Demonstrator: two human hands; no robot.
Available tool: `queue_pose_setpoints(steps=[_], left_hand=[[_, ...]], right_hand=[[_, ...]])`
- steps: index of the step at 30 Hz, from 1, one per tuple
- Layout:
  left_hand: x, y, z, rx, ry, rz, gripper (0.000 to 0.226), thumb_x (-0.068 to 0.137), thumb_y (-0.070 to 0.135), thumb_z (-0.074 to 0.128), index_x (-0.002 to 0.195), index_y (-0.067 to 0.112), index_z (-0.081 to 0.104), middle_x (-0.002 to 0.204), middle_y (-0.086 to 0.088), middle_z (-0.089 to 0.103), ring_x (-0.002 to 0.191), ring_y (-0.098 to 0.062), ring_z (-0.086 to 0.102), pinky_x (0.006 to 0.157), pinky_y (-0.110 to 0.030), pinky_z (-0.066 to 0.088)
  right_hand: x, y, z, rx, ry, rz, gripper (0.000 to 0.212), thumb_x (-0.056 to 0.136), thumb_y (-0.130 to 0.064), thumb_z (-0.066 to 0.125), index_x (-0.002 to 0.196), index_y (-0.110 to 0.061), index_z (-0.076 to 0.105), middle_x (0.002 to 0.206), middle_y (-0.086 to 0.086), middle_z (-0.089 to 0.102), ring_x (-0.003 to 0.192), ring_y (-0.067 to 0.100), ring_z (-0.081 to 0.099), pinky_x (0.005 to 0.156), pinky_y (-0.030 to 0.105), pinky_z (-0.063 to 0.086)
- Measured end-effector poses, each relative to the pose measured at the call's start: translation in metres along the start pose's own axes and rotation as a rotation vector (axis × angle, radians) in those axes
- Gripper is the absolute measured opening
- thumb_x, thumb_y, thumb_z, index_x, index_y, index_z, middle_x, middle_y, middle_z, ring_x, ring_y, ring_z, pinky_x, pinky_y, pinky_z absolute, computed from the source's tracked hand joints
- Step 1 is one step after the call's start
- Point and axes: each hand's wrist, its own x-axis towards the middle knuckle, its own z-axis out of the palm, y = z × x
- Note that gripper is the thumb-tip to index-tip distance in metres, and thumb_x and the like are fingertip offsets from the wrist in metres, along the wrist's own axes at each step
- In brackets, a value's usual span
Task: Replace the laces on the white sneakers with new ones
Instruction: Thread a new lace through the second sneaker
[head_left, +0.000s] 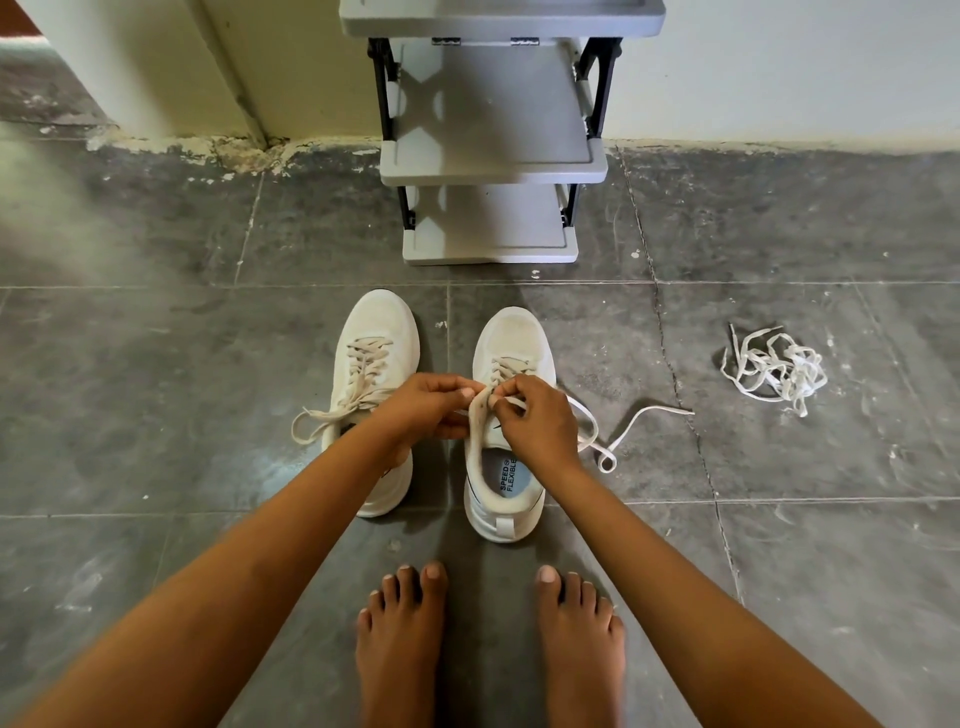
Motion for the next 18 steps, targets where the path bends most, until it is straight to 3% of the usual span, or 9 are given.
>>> queue_pose_setpoints(steps=[2, 5, 9, 11, 13, 15, 18], left_hand=[[0.001, -0.006, 0.006, -0.037, 0.074, 0.039, 0.011, 0.092, 0.007, 0.056, 0.096, 0.009, 0.067, 0.087, -0.007, 0.068, 0.078, -0.015, 0.065, 0.068, -0.022, 0.057], [0.003, -0.009, 0.017, 0.014, 0.17, 0.117, 0.011, 0.091, 0.007, 0.058, 0.084, 0.011, 0.065, 0.079, -0.005, 0.066, 0.074, -0.016, 0.063, 0.065, -0.024, 0.055], [0.006, -0.004, 0.026, 0.143, 0.364, 0.2, 0.012, 0.094, 0.008, 0.05, 0.085, 0.013, 0.058, 0.098, -0.008, 0.067, 0.088, -0.021, 0.061, 0.075, -0.034, 0.049], [0.002, 0.009, 0.022, 0.018, 0.386, 0.205, 0.016, 0.098, 0.011, 0.041, 0.086, 0.014, 0.05, 0.103, -0.006, 0.068, 0.091, -0.015, 0.061, 0.073, -0.026, 0.046], [-0.008, 0.018, 0.021, -0.115, 0.338, 0.221, 0.019, 0.101, 0.013, 0.032, 0.087, 0.015, 0.045, 0.094, -0.004, 0.07, 0.089, -0.013, 0.064, 0.075, -0.024, 0.047], [-0.011, 0.052, 0.002, -0.376, 0.267, 0.282, 0.026, 0.1, 0.01, 0.028, 0.081, 0.016, 0.044, 0.069, 0.001, 0.065, 0.071, -0.015, 0.065, 0.072, -0.028, 0.053], [-0.018, 0.1, -0.044, -0.813, 0.142, 0.533, 0.04, 0.096, 0.012, 0.032, 0.063, 0.021, 0.052, 0.048, 0.01, 0.047, 0.04, -0.004, 0.044, 0.047, -0.017, 0.045]], right_hand=[[-0.002, 0.004, 0.0, 0.019, 0.03, -0.018, 0.01, 0.085, -0.018, 0.064, 0.093, -0.012, 0.064, 0.102, 0.002, 0.065, 0.097, 0.021, 0.057, 0.08, 0.037, 0.046], [-0.002, 0.012, -0.005, -0.078, 0.084, -0.054, 0.032, 0.081, -0.024, 0.069, 0.111, -0.015, 0.06, 0.114, 0.001, 0.059, 0.11, 0.022, 0.046, 0.089, 0.035, 0.039], [-0.005, 0.019, -0.009, -0.162, 0.045, -0.142, 0.043, 0.082, -0.029, 0.067, 0.122, -0.014, 0.057, 0.122, 0.003, 0.058, 0.116, 0.021, 0.047, 0.096, 0.032, 0.036], [-0.008, 0.022, -0.01, -0.141, 0.034, -0.164, 0.042, 0.083, -0.025, 0.066, 0.122, -0.014, 0.057, 0.122, 0.003, 0.058, 0.116, 0.021, 0.049, 0.096, 0.031, 0.037], [-0.008, 0.024, -0.011, -0.133, 0.027, -0.175, 0.043, 0.083, -0.025, 0.066, 0.123, -0.014, 0.057, 0.123, 0.002, 0.057, 0.116, 0.02, 0.05, 0.096, 0.029, 0.036], [-0.007, 0.025, -0.011, -0.152, 0.021, -0.175, 0.045, 0.084, -0.028, 0.066, 0.125, -0.015, 0.055, 0.126, 0.001, 0.056, 0.117, 0.019, 0.048, 0.098, 0.029, 0.034], [-0.007, 0.029, -0.01, -0.182, 0.014, -0.143, 0.052, 0.084, -0.034, 0.065, 0.13, -0.016, 0.049, 0.13, 0.001, 0.049, 0.122, 0.019, 0.042, 0.1, 0.028, 0.031]])
